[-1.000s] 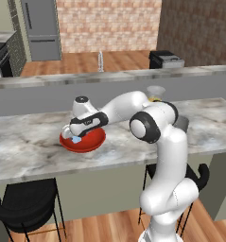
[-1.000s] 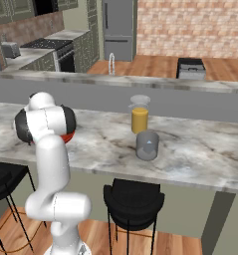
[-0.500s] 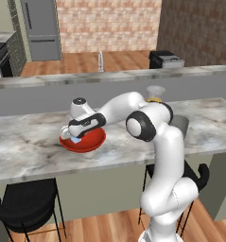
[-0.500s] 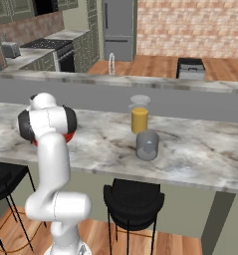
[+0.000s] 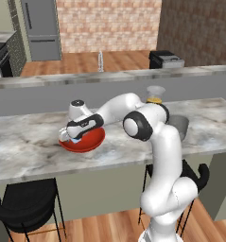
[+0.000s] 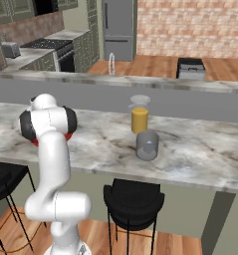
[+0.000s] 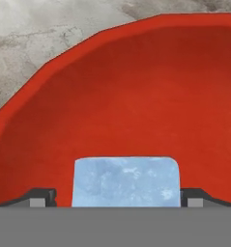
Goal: There are two ice cubes in the ice bowl. Place both ice cubes in the glass cup.
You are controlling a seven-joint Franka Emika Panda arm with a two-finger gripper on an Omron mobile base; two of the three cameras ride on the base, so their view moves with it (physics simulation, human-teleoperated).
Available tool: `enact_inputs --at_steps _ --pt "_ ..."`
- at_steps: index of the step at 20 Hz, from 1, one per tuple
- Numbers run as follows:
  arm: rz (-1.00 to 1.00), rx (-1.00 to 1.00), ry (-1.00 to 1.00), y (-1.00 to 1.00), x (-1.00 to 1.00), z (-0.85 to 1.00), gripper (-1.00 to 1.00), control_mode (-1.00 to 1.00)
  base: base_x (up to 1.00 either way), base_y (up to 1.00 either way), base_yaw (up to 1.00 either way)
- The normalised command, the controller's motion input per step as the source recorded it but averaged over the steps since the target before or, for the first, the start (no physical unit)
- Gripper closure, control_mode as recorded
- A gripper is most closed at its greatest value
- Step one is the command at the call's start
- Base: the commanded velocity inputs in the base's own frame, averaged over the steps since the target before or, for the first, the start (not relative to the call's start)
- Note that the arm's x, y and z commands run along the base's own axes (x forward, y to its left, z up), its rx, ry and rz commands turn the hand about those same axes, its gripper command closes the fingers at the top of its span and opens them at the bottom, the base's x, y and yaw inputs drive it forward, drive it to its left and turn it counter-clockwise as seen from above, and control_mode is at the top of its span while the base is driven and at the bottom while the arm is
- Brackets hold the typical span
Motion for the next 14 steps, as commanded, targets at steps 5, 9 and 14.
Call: enact_inputs --at_steps 5,9,14 --pt "0.00 0.00 0.05 0.06 0.00 -0.06 1.00 -1.00 0.00 0.00 0.00" --pt "0.00 0.00 0.00 0.00 0.00 0.00 1.00 -1.00 0.00 0.00 0.00" --pt "-0.01 0.00 -0.07 0.00 -0.10 0.32 1.00 -1.00 0.00 0.00 0.00"
